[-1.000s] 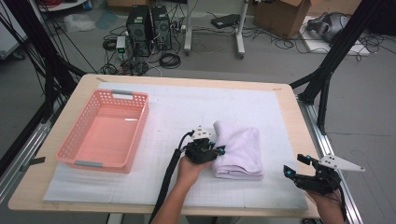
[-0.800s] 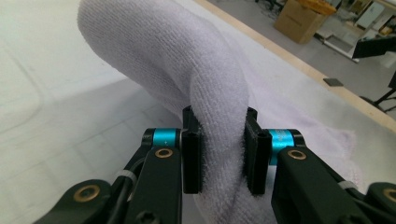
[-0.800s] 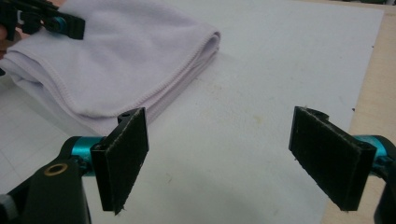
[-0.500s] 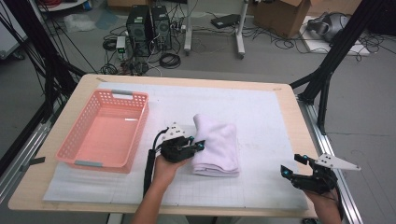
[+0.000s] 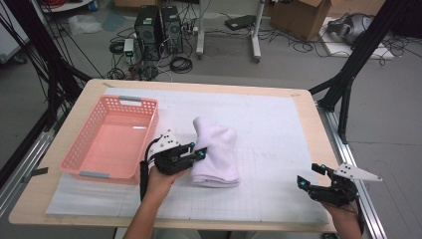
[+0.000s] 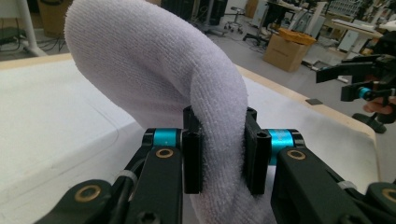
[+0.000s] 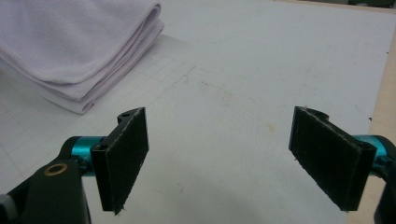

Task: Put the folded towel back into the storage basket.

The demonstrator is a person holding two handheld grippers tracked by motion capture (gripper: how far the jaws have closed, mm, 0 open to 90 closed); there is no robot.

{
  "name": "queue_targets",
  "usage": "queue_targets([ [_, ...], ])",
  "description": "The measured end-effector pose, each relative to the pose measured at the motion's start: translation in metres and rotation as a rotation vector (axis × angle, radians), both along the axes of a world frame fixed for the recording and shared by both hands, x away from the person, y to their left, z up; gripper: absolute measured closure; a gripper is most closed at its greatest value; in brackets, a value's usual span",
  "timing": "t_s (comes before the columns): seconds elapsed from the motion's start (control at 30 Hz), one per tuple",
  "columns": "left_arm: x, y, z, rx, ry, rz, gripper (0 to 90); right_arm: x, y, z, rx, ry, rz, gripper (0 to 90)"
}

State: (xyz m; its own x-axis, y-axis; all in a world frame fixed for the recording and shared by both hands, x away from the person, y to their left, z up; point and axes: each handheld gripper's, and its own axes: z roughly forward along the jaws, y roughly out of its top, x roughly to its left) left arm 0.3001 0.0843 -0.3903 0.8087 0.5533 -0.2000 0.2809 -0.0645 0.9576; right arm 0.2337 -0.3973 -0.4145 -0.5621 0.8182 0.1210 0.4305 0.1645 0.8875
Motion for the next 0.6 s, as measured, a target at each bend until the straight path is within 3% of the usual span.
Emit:
queue_targets([
  [0.6,0.001,0.044,0.04,-0.022,-0.058,-0.021,73.9,0.0,0.006,0.001,0.002,-0.007,0.01,17.6],
])
